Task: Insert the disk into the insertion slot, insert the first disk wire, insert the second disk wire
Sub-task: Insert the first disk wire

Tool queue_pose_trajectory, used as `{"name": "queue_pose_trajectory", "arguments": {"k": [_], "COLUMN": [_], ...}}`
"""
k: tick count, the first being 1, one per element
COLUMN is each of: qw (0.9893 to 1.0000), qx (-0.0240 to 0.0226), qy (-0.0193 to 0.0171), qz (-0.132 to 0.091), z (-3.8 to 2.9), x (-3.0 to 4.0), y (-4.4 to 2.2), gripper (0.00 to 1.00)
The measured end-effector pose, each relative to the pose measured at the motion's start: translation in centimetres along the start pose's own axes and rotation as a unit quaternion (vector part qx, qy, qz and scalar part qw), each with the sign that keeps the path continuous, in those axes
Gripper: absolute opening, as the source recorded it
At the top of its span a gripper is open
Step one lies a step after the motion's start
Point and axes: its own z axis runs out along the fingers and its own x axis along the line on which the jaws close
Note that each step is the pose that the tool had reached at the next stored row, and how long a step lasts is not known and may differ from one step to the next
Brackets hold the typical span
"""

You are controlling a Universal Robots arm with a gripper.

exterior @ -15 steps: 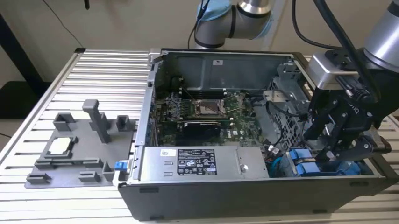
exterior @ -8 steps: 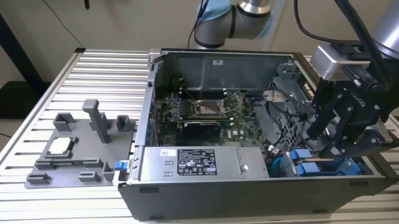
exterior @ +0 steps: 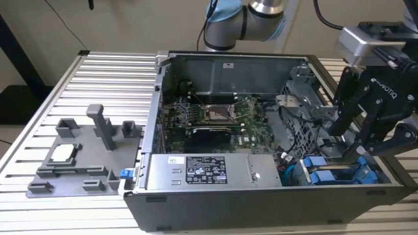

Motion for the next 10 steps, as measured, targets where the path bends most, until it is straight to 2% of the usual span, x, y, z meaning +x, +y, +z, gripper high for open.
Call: {"name": "queue_pose_trajectory", "arguments": {"k": [4, 6, 8, 10], "qw": [1.0, 1.0, 1.0, 0.9998], "qx": [0.0001, 0.0022, 0.0082, 0.0175], "qy": [0.0009, 0.001, 0.001, -0.0001], "qz": [0.0, 0.0, -0.002, -0.003], "z": [-0.22, -0.23, -0.23, -0.22], "x": [0.0, -0.02, -0.02, -0.01], "y": [0.01, 0.01, 0.01, 0.01], "gripper": [0.53, 0.53, 0.53, 0.53]}}
